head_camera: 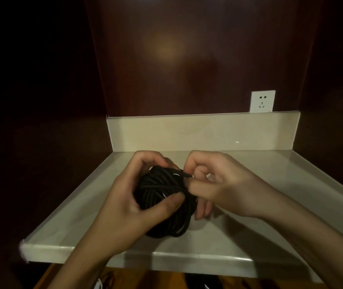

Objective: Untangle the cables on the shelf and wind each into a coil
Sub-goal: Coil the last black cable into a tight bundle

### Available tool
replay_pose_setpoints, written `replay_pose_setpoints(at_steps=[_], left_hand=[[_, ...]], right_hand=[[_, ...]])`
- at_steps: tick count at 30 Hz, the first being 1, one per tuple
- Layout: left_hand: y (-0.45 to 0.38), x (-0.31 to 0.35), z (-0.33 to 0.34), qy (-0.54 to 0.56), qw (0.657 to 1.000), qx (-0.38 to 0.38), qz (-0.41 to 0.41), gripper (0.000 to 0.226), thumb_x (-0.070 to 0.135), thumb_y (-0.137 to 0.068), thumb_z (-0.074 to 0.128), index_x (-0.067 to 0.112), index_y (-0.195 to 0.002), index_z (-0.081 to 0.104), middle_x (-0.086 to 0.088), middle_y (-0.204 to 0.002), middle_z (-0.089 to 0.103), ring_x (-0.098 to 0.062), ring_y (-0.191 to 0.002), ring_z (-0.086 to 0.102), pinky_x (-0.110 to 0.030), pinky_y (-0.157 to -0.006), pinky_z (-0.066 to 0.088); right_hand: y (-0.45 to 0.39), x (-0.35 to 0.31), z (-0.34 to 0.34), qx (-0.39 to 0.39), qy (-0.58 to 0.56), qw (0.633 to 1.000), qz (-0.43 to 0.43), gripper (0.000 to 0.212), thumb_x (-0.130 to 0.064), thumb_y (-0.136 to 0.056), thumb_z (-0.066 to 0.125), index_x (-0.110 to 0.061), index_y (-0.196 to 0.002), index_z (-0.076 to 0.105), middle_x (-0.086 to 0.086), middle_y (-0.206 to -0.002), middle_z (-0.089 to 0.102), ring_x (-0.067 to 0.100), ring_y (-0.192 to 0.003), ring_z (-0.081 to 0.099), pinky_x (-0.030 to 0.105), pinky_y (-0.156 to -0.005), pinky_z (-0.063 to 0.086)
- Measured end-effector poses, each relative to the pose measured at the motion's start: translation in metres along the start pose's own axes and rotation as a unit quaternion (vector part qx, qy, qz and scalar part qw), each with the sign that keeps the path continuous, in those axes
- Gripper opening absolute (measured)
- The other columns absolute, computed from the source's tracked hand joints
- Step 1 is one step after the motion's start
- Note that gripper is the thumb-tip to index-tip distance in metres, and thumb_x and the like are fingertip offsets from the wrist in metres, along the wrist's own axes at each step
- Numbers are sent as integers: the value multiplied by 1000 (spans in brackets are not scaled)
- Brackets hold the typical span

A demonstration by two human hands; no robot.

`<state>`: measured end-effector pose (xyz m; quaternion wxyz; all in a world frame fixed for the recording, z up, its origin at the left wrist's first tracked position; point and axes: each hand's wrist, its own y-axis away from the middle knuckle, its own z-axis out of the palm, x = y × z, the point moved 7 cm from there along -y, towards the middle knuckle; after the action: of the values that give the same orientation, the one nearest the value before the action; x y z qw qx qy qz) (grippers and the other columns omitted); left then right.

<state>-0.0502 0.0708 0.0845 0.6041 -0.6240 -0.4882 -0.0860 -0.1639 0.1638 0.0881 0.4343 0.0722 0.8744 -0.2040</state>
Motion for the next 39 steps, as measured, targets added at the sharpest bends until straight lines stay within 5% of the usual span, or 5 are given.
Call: replay_pose_setpoints(at_steps=[5, 14, 23, 29, 39], left_hand=[[0, -3, -1, 87, 995, -23, -38, 32, 18, -76, 73, 16, -104, 57, -7, -106, 66, -21, -94, 68, -28, -76, 55], [-2, -20, -1, 232, 967, -36, -98, 48, 38, -70, 86, 15, -102, 59, -8, -100, 62, -20, -88, 65, -29, -73, 54], [-5, -29, 0, 168, 979, -38, -113, 29, 23, -72, 67, 19, -101, 69, -4, -96, 67, -19, -86, 67, -27, -72, 55], [-5, -19, 6, 74, 987, -103, -100, 58, 46, -61, 90, 32, -114, 71, 0, -108, 66, -23, -103, 69, -32, -81, 58], [-18, -48, -1, 71, 987, -24, -145, 50, 37, -67, 78, 36, -117, 71, 2, -112, 70, -20, -110, 68, -33, -86, 56]], right_hand=[[2, 6, 4, -151, -129, 980, -5, 19, -23, -95, 57, -6, -96, 50, 15, -64, 56, 20, -46, 62, 32, -48, 48], [-1, 0, 10, -227, -194, 954, 0, 16, -22, -97, 51, -7, -101, 52, 9, -65, 65, 28, -60, 69, 28, -50, 52], [-1, 3, -1, -193, -70, 979, 18, 22, -23, -99, 47, -2, -102, 52, 4, -66, 65, 20, -56, 68, 21, -42, 34], [1, 12, -6, -170, -94, 981, 23, 20, -22, -100, 47, -4, -98, 55, 9, -65, 62, 21, -53, 66, 22, -45, 45], [-31, 42, -6, -134, -214, 963, 97, 17, -8, -103, 45, -2, -91, 55, 11, -62, 56, 21, -54, 69, 20, -47, 52]])
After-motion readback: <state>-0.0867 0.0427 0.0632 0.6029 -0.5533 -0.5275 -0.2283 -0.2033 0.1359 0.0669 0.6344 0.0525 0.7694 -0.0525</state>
